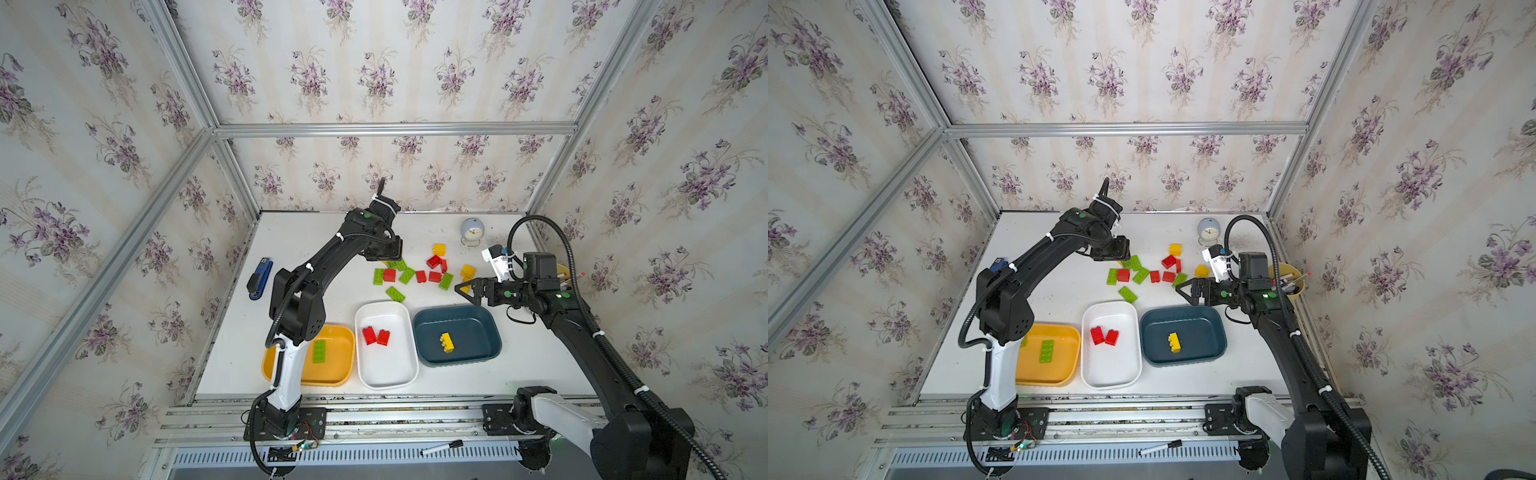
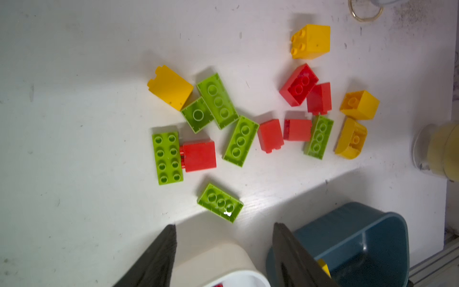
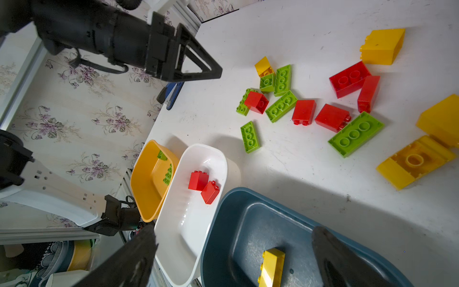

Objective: Sort the legos into containers by color
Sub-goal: 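Move the left gripper back over the brick pile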

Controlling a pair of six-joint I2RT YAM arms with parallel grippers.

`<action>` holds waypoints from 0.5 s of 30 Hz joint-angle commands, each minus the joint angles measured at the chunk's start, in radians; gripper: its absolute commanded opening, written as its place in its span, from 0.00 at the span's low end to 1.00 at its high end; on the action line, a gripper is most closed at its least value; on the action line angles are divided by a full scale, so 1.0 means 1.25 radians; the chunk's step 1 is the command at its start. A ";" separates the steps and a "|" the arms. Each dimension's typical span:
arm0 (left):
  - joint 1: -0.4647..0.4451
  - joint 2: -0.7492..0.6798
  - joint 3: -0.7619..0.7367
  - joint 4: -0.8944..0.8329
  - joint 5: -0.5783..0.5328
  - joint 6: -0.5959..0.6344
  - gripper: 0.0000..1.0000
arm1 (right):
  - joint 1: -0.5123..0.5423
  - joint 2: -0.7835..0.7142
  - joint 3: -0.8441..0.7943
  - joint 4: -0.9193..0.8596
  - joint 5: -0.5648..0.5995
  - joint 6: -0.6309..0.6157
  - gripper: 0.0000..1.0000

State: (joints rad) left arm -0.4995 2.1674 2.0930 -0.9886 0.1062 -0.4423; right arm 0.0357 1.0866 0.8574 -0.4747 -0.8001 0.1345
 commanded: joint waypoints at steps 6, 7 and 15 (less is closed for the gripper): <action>0.022 0.101 0.065 0.042 -0.046 -0.225 0.68 | 0.001 0.018 0.018 0.025 -0.009 0.007 1.00; 0.023 0.107 0.066 0.041 -0.059 -0.242 0.68 | 0.001 0.019 0.017 0.027 -0.009 0.008 1.00; 0.025 0.154 0.097 0.015 -0.180 -0.365 0.66 | 0.001 0.031 0.013 0.033 -0.017 0.002 1.00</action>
State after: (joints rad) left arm -0.4690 2.3478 2.1860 -0.9581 -0.0341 -0.8085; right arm 0.0364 1.1213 0.8631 -0.4606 -0.8036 0.1413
